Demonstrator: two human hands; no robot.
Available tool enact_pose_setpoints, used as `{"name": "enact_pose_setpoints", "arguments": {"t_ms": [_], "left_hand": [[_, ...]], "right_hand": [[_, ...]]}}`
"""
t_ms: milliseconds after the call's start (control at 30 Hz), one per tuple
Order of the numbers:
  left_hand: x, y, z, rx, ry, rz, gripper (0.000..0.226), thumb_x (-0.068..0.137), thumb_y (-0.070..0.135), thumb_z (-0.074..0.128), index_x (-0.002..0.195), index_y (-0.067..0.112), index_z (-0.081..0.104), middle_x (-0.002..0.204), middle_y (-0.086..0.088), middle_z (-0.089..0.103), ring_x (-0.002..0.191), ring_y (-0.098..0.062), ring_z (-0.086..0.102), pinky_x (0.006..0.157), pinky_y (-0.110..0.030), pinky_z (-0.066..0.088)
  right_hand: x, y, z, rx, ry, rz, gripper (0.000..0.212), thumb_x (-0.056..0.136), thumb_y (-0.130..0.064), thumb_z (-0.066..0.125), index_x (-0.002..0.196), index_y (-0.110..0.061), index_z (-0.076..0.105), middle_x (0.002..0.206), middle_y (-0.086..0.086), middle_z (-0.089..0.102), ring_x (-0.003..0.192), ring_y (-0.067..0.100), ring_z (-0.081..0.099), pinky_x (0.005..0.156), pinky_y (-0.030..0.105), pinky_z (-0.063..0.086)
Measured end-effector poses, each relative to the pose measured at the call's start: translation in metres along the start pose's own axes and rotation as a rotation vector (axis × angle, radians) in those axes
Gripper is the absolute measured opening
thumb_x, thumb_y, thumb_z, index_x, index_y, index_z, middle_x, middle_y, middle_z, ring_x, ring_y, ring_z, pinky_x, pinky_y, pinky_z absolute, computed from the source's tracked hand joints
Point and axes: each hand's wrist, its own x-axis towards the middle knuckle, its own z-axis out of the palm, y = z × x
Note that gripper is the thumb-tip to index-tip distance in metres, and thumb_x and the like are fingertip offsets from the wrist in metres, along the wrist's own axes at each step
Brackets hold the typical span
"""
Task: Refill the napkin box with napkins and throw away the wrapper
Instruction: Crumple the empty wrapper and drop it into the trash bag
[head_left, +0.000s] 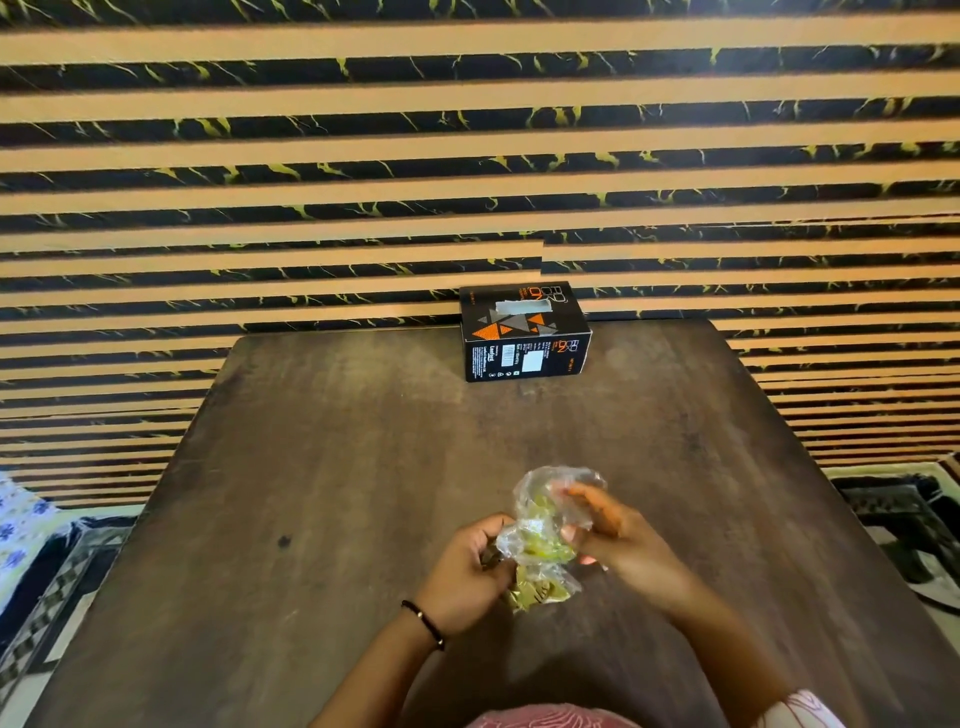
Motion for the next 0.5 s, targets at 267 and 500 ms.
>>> {"name": "enact_pose_setpoints", "arguments": {"t_ms": [267, 500], "left_hand": [[0.009, 0.003, 0.009, 0.336, -0.191, 0.099, 0.064, 0.076, 0.018, 0.067, 0.127, 0.045, 0.037, 0.137, 0.014, 0.034, 0.133, 0.009, 0.022, 0.106, -0.004, 0.020], [0.021, 0.002, 0.042, 0.227, -0.041, -0.001, 0.037, 0.070, -0.001, 0.061, 0.087, 0.032, 0.063, 0.090, 0.004, 0.070, 0.085, -0.008, 0.065, 0.080, -0.025, 0.052]], "right_hand": [[-0.031, 0.002, 0.006, 0.045, -0.105, 0.109, 0.037, 0.083, -0.011, 0.063, 0.116, -0.027, 0.057, 0.118, -0.004, 0.064, 0.101, 0.015, 0.063, 0.084, 0.029, 0.052], [-0.059, 0.008, -0.005, 0.051, 0.111, 0.094, 0.028, 0.081, -0.013, 0.068, 0.107, -0.022, 0.065, 0.108, 0.008, 0.070, 0.098, 0.021, 0.067, 0.092, 0.043, 0.053]]}}
